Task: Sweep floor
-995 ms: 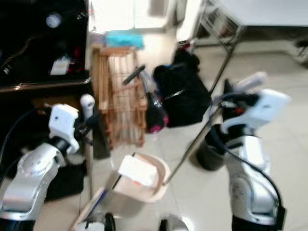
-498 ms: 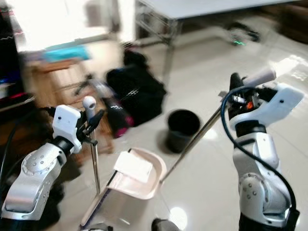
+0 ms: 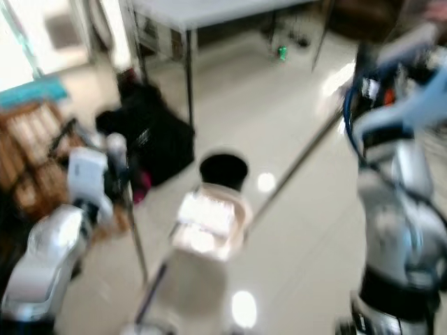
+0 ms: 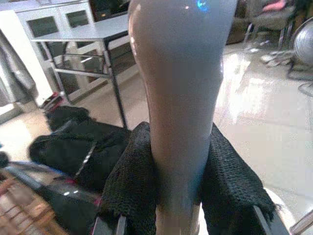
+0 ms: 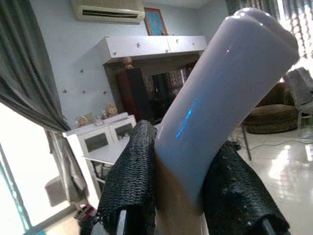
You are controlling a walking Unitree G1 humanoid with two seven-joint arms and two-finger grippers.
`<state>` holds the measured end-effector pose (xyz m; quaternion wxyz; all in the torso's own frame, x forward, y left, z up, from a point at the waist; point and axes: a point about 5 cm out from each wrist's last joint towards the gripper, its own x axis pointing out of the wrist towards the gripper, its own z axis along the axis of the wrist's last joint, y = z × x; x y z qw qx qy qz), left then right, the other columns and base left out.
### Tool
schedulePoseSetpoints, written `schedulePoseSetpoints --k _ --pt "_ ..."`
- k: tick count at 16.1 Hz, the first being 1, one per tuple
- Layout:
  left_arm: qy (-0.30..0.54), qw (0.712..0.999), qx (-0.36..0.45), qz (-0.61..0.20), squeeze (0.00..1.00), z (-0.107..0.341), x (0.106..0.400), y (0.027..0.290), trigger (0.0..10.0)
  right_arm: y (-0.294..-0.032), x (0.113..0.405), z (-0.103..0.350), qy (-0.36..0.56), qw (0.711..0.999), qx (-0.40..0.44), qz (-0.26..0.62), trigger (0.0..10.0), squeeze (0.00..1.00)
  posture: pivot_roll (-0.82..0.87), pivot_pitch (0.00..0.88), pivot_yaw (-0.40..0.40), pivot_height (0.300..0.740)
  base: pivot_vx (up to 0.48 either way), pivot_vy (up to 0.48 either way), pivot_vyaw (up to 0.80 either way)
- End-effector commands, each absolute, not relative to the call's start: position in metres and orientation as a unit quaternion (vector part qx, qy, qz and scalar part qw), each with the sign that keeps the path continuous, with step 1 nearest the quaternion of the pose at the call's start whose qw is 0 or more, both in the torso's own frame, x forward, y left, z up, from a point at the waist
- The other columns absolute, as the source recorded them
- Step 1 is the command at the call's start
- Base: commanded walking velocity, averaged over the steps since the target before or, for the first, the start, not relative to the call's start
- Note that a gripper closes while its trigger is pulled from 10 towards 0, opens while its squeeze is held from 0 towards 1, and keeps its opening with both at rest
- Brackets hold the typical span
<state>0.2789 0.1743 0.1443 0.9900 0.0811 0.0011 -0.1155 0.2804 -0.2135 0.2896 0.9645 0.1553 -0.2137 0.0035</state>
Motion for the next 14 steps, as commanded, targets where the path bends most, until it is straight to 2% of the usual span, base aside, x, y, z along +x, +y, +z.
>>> schedulePoseSetpoints --k 1,4,14 --pt "-0.018 0.99 0.095 -0.103 0.0 0.154 0.28 0.177 10.0 -0.212 0.279 0.299 -0.226 0.96 0.164 0.014 10.0 0.0 0.01 0.049 -0.04 0.74 0.0 0.0 -0.8" --pt "-0.031 0.99 0.103 -0.09 0.0 0.159 0.277 0.182 10.0 -0.211 0.283 0.307 -0.241 0.951 0.192 0.014 10.0 0.0 0.02 0.052 -0.053 0.74 0.09 0.0 -0.19" --pt "-0.031 0.989 0.105 -0.1 0.0 0.16 0.275 0.18 10.0 -0.207 0.286 0.322 -0.258 0.944 0.204 0.03 10.0 0.0 0.02 0.057 -0.054 0.74 0.367 0.0 0.0"
